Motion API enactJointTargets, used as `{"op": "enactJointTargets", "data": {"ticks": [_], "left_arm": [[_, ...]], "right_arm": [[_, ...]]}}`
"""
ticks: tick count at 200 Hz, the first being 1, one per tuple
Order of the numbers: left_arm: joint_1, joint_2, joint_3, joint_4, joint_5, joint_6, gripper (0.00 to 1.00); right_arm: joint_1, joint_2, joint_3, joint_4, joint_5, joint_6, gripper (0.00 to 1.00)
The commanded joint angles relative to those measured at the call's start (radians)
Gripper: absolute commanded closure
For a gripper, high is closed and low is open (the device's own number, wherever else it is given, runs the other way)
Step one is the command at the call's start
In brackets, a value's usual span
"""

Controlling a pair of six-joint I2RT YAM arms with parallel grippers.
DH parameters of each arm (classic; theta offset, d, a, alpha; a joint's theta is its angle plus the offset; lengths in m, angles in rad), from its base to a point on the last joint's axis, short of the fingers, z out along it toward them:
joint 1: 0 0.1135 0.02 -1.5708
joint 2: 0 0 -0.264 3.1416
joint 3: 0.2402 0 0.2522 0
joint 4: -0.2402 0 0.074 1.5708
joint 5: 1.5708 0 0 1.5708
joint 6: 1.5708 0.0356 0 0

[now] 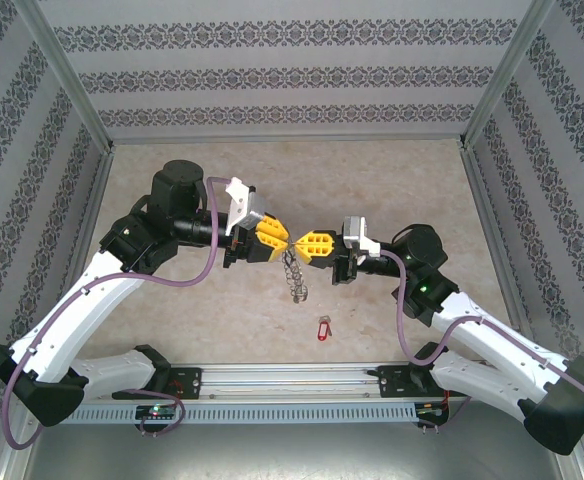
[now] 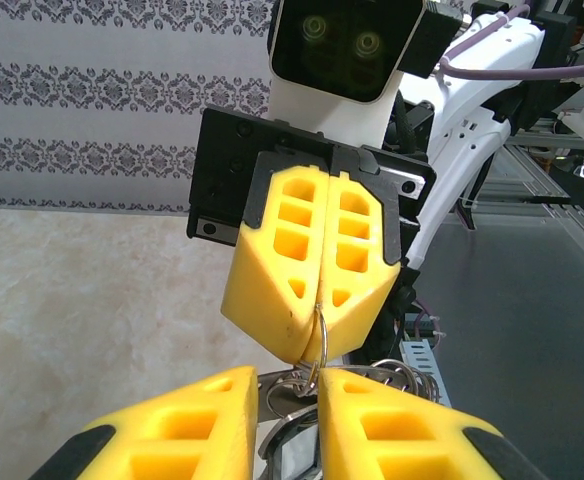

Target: Put the keys on the keyring

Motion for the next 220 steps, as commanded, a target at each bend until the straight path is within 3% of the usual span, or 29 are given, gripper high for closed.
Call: {"op": "enactJointTargets", "data": {"ticks": [1,56,161,199,220], "left_arm": [[0.002,-0.001,-0.007,0.028,0.034,0.0,0.78],[-0.011,0.01,0.004,0.002,0.025,0.021,0.82],[-0.044,0.04,0.023,-0.042,-0.052,0.071,0.79],[-0.045,0.043,0.01,-0.052,-0.083,0.083,0.88],[-0.046,0.043,0.005,-0.058,-0.091,0.089,1.0]], "right_arm": [[0.013,0.001,0.026,0.072,-0.013,0.009,1.0],[0.016,0.008,0.036,0.058,-0.004,0.007,1.0],[0.031,0.013,0.055,0.026,0.004,-0.017,1.0],[0.034,0.003,0.06,0.006,0.001,-0.029,1.0],[0.035,0.0,0.062,0.006,0.001,-0.034,1.0]]}}
